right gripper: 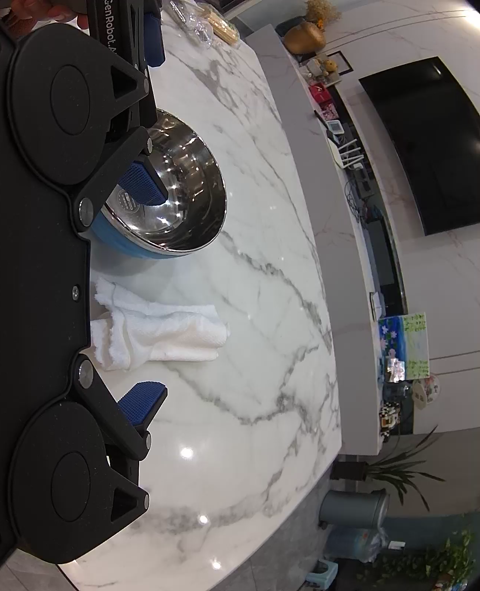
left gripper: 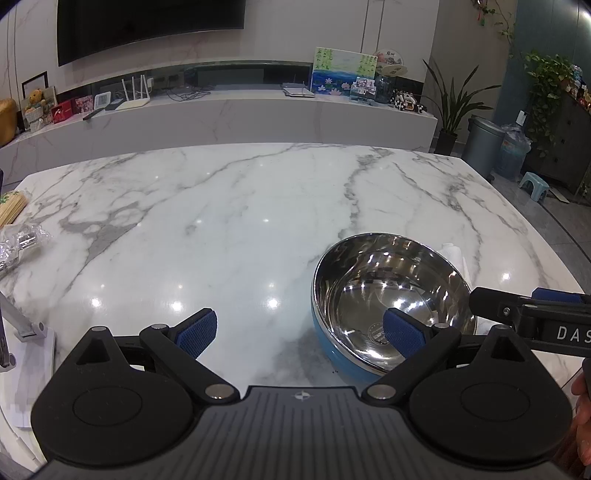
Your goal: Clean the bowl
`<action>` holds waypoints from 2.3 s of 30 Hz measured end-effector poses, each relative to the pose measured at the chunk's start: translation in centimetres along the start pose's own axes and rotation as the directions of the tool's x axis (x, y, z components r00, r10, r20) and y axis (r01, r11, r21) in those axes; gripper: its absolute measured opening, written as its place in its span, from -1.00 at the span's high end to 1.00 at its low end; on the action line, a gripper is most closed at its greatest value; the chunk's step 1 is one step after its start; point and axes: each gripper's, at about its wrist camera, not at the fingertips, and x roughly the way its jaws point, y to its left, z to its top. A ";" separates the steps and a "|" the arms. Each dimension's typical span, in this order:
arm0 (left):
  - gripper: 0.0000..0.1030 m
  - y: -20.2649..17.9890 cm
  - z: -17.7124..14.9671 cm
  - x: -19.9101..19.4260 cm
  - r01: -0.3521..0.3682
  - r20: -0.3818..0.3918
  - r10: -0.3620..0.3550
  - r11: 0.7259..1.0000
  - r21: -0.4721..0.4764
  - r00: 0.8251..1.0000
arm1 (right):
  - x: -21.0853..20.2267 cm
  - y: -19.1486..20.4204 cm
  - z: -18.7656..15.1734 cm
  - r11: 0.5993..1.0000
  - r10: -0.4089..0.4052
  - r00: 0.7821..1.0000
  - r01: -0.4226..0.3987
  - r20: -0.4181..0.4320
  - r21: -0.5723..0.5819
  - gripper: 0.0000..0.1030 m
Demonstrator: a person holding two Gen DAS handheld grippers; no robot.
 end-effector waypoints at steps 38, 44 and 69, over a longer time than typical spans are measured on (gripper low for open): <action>-0.90 -0.6 0.3 -0.4 -0.062 0.059 0.059 0.997 0.045 0.997 | 0.0 0.3 0.1 1.000 0.003 1.000 -0.003 0.010 -0.001 -0.98; -0.90 -0.5 0.7 -0.5 -0.067 0.070 0.065 0.997 0.026 0.995 | 0.1 0.2 0.2 1.000 0.005 1.000 -0.005 0.015 0.001 -0.98; -0.85 0.6 2.1 2.0 0.054 -0.022 -0.054 0.999 0.004 0.998 | 2.2 -2.5 1.8 0.999 -0.026 1.000 0.026 0.007 0.025 -0.80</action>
